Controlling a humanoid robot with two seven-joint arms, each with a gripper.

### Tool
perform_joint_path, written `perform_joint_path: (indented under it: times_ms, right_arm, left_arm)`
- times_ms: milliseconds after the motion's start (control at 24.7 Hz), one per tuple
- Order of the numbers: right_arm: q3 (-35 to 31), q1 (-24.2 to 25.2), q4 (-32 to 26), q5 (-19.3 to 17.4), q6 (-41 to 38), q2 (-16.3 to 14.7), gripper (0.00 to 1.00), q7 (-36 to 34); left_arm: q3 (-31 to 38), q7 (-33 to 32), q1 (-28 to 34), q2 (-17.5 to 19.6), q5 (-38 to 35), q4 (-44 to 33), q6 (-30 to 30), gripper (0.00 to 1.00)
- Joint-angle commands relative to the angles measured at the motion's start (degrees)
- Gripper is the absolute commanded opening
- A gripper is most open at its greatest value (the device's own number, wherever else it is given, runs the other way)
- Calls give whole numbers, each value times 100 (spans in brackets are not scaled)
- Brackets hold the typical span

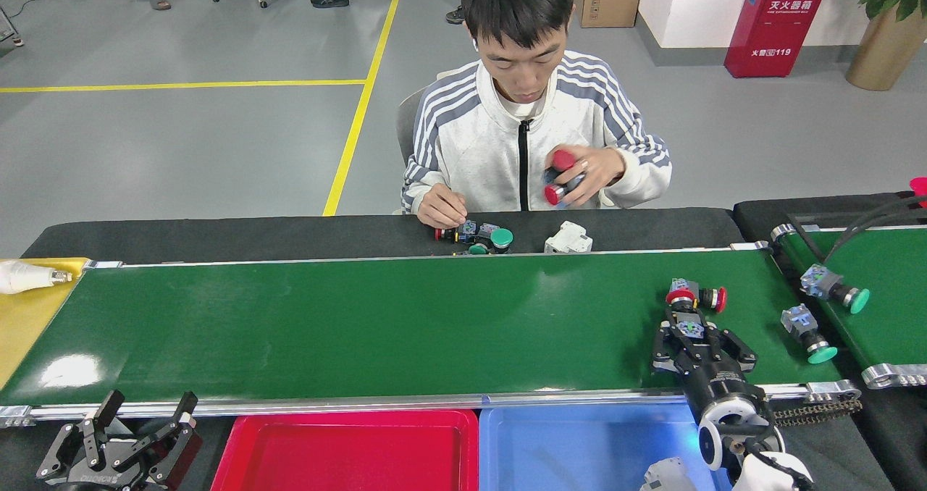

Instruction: Pick switch part from conveyor to tray

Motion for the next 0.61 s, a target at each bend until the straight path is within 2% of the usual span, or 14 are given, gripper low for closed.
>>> perform_joint_path:
  times_ms: [0, 81, 121, 202, 243, 405, 486, 567]
  right_arm:
    - [221, 95, -423, -17, -1506, 0, 2, -79]
    - [537, 112, -537, -9, -2569, 79, 3, -132]
    - [775, 112, -529, 18, -2842, 202, 9, -114]
    - [1328, 68, -406, 132, -2842, 299, 63, -70]
    - [1618, 51, -291, 158, -2842, 334, 100, -62]
    - [1882, 68, -203, 132, -2842, 369, 100, -62]
    - [1820, 95, -230, 97, -2842, 369, 100, -62]
    - [1399, 147, -309, 44, -2763, 395, 100, -62]
  left_arm:
    - [-164, 46, 87, 107, 24, -102, 333, 100]
    - [-472, 55, 149, 344, 41, -102, 588, 100]
    - [-621, 55, 131, 459, 94, -111, 676, 100]
    - [-832, 55, 87, 520, 208, -119, 702, 100]
    - [-920, 55, 69, 520, 217, -128, 702, 100]
    - [-1061, 55, 34, 520, 208, -137, 702, 100]
    - [-1070, 55, 34, 502, 208, -137, 702, 100]
    - [-1026, 55, 87, 485, 200, -137, 693, 100]
